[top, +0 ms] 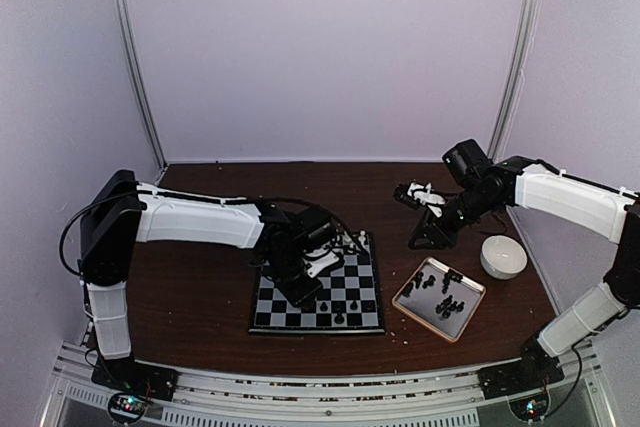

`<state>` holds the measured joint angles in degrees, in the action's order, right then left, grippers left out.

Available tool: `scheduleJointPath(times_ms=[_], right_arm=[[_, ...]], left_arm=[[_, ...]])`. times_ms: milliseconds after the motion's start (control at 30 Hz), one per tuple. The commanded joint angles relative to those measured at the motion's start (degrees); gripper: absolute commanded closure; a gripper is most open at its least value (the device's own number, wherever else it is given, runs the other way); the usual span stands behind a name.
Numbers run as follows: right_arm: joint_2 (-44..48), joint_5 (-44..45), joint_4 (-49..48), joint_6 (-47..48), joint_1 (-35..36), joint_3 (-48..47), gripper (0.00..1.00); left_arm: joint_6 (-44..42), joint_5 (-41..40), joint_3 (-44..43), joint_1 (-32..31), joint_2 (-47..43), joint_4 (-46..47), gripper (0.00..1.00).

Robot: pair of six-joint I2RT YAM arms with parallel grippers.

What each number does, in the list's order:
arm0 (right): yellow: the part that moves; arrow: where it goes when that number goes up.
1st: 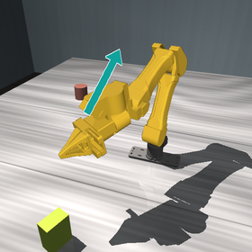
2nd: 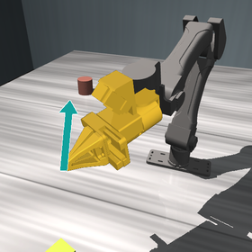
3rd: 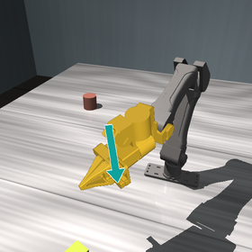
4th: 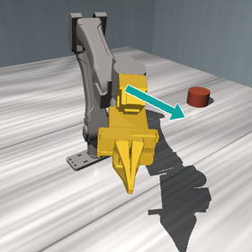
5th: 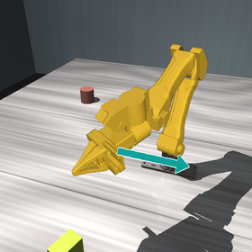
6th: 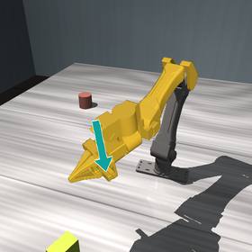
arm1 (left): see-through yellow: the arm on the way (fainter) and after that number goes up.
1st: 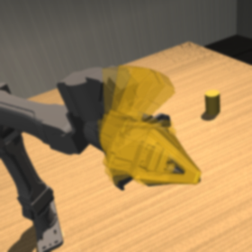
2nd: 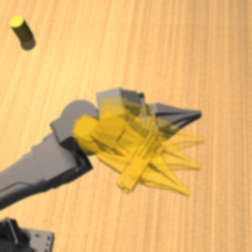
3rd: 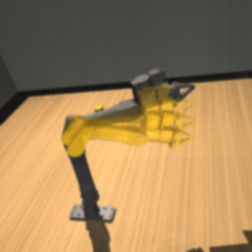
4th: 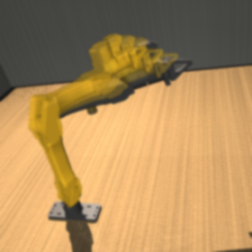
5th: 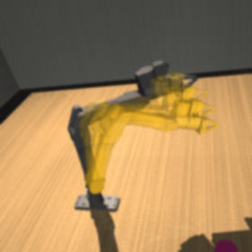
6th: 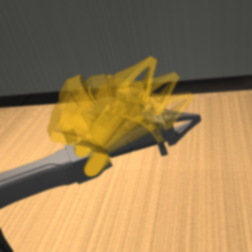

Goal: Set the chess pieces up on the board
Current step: Place the pawn at e7, then pick up the pawn from the storage box.

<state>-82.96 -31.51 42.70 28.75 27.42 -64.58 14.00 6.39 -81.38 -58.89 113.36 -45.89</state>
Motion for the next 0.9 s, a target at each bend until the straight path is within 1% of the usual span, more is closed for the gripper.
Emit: scheduleJointPath(times_ms=[0, 100, 300, 467, 567, 700, 867], right_arm=[[-0.5, 0.1, 0.6, 0.4, 0.5, -1.8, 0.67], [-0.6, 0.2, 0.6, 0.5, 0.6, -1.9, 0.67], [-0.7, 0.1, 0.7, 0.5, 0.8, -1.9, 0.67], [-0.9, 0.1, 0.8, 0.3, 0.8, -2.1, 0.67], [-0.7, 1.7, 1.3, 0.3, 0.8, -2.3, 0.67], [1.1, 8.4, 4.7, 1.1, 0.0, -3.3, 0.67], [4.4, 17.2, 10.7, 4.8, -1.2, 0.0, 0.68]], left_arm=[[-0.2, -1.4, -0.2, -0.3, -1.4, -0.9, 0.80], [-0.2, -1.6, -0.3, -0.3, -2.0, -0.9, 0.78], [-0.5, -0.5, -1.3, -0.3, -5.1, -1.0, 0.66], [-1.4, -0.6, -5.0, -0.3, -7.8, -1.8, 0.58], [-1.6, -1.2, -8.2, -0.3, -8.3, -1.3, 0.58], [-0.5, -4.5, -11.1, -0.3, -8.8, 3.8, 0.58], [2.4, -7.7, -12.3, -0.1, -7.8, 15.4, 0.58]])
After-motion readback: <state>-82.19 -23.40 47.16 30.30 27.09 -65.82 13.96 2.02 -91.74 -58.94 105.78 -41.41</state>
